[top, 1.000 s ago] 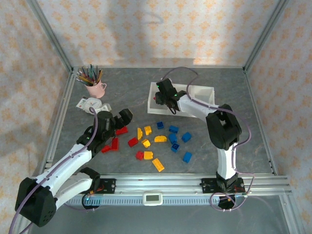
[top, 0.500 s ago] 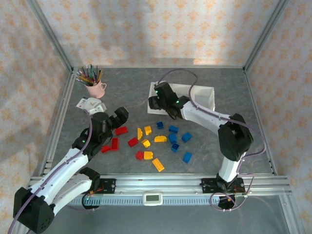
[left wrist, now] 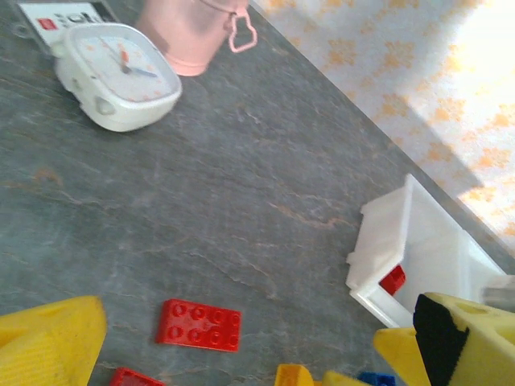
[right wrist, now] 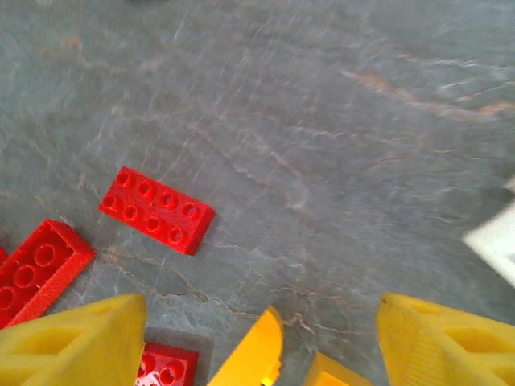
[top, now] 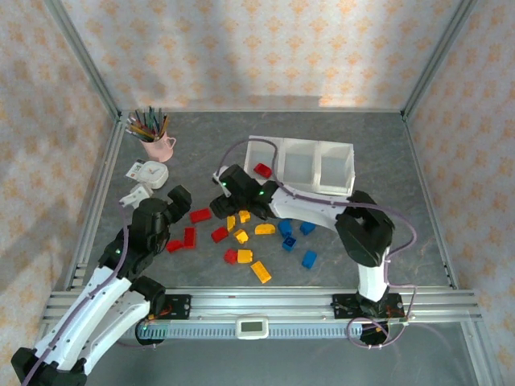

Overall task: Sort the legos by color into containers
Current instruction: Pick up the lego from the middle-left of the table.

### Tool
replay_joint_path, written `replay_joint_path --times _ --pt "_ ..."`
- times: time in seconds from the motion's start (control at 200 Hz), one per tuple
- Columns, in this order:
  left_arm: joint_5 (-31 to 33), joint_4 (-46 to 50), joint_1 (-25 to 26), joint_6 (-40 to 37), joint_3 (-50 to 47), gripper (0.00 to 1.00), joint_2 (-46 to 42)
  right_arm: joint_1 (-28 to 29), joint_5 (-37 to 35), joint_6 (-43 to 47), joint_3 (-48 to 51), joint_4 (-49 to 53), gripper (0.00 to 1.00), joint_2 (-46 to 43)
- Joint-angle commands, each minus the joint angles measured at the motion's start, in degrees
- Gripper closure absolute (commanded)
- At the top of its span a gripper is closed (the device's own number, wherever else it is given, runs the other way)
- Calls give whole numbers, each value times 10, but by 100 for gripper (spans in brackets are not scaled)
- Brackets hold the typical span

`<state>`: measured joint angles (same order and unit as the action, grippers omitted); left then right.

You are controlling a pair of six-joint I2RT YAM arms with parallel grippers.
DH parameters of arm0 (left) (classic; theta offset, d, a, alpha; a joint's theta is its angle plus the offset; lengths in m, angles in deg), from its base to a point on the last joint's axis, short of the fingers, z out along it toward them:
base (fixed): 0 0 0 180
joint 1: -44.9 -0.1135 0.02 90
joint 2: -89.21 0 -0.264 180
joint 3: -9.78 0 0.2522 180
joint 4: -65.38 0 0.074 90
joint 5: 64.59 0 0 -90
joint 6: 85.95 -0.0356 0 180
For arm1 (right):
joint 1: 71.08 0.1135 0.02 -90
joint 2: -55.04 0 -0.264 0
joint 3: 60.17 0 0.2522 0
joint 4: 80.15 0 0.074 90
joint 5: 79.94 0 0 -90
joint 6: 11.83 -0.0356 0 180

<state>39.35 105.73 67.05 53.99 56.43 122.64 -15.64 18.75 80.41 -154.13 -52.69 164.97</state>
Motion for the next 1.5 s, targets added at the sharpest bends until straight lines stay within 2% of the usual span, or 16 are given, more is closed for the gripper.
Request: replay_joint_path --times 0.0,0.591,0.931,1.101,1.497 --pt "48 57 1 15 22 1 -7 6 19 41 -35 0 23 32" --pt "95 103 1 27 25 1 -31 39 45 119 -166 72 13 181" --pt "93 89 1 25 26 1 -21 39 -14 102 -228 73 13 233" --pt "94 87 1 23 27 1 -20 38 -2 102 -264 81 19 262" --pt "89 79 1 23 25 1 -23 34 29 104 -297 99 51 272"
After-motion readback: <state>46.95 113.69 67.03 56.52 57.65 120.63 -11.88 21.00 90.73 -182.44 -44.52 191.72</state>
